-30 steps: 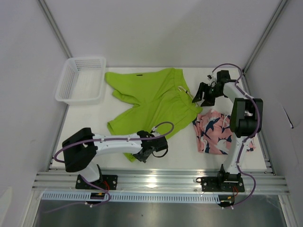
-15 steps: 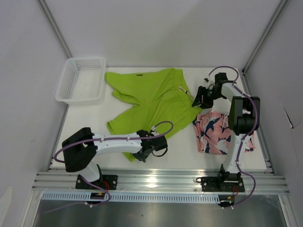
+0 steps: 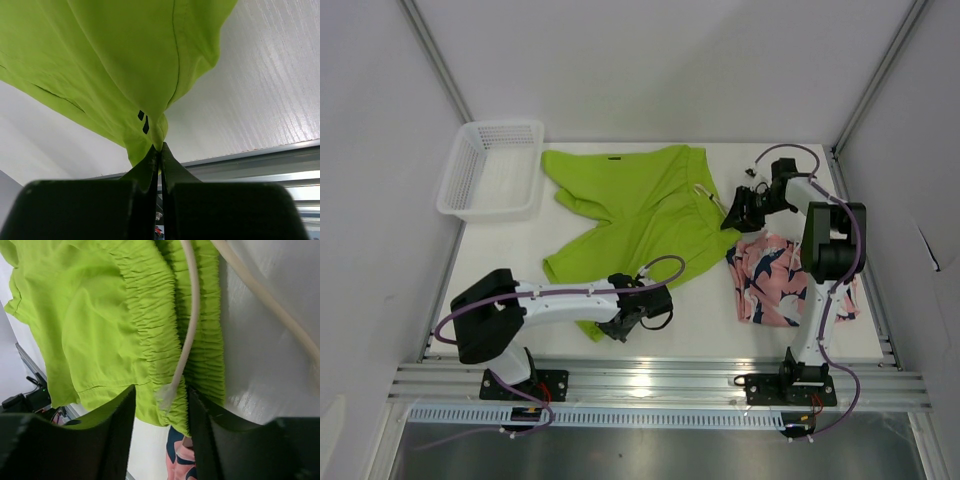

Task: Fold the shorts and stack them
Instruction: Flatten the shorts out

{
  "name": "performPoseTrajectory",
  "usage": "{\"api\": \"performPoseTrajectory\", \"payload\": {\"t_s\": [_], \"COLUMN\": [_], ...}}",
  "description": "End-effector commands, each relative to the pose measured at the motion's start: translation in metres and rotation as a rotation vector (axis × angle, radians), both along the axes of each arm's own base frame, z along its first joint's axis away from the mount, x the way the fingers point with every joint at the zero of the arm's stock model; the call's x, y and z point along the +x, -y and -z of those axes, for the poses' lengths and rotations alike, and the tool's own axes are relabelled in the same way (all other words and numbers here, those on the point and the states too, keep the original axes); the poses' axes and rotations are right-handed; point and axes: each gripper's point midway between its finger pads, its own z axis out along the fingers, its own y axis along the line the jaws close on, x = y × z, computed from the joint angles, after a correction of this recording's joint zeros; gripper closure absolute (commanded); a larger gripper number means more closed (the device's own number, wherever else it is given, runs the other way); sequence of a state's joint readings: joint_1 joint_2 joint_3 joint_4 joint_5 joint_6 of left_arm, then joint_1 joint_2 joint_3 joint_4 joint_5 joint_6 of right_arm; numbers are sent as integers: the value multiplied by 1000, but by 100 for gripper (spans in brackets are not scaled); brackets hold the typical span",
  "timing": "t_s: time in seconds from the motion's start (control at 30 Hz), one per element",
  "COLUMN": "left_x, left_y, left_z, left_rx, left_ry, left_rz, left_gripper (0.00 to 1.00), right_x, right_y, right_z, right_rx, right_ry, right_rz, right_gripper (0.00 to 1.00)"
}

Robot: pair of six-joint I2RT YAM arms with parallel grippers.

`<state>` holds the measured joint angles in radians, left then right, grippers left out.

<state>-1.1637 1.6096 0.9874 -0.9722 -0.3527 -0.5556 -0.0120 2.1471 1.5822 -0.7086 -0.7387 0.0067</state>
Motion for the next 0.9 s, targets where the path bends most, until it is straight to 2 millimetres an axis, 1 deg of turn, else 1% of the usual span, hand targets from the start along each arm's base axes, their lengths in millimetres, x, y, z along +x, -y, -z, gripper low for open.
{"api": "performPoseTrajectory", "payload": {"t_s": [0.0,0.07,0.1,0.13,0.2,0.23,0.27,0.33,0.37,0.4,0.43,0.47,0.5,0.53,0.6,0.63,0.7,0.73,0.8,0.83,0.87], "left_x": [2,3,3,3,3,3,2,2,1,1,0,-3,-1,-1,1,7,9,14,16,20,22], "left_y": [3,4,3,2,3,4,3,1,3,5,7,9,15,16,14,22,14,21,17,23,18], "left_z": [-3,-3,-2,-2,-3,-3,-4,-8,-14,-19,-23,-28,-41,-48,-70,-88,-104,-124,-137,-155,-162], "left_rx": [-6,-5,-1,-1,-6,-8,-9,-6,-28,-49,-72,-93,-145,-163,-192,-233,-225,-277,-287,-334,-326], "left_ry": [-10,-8,-10,-11,-13,-13,-15,-16,-11,-12,-13,-25,-6,-1,31,62,89,118,132,157,167], "left_rz": [12,10,9,7,4,7,7,5,10,13,18,25,27,27,20,16,7,4,5,5,4], "left_gripper": [100,100,100,100,100,100,100,100,100,100,100,100,100,100,100,100,100,100,100,100,100], "right_x": [-11,-14,-16,-21,-28,-30,-31,-30,-27,-25,-20,-16,-13,-8,-4,2,5,6,10,11,13], "right_y": [-9,-9,-9,-16,-19,-19,-19,-20,-20,-20,-20,-19,-17,-18,-19,-7,-1,1,9,12,14], "right_z": [11,12,14,15,16,17,17,7,1,-8,-22,-29,-35,-47,-60,-68,-83,-90,-112,-117,-127], "right_rx": [39,40,40,34,19,12,9,28,44,59,71,71,66,66,75,77,74,84,125,136,146], "right_ry": [-55,-69,-79,-84,-105,-110,-116,-104,-97,-80,-42,-29,-15,-2,16,26,48,58,99,108,128], "right_rz": [-47,-55,-57,-80,-95,-97,-94,-91,-77,-69,-63,-51,-49,-35,-26,2,25,33,71,84,92], "right_gripper": [54,60,66,69,73,79,100,100,100,100,100,100,100,100,100,100,100,100,100,100,100]}}
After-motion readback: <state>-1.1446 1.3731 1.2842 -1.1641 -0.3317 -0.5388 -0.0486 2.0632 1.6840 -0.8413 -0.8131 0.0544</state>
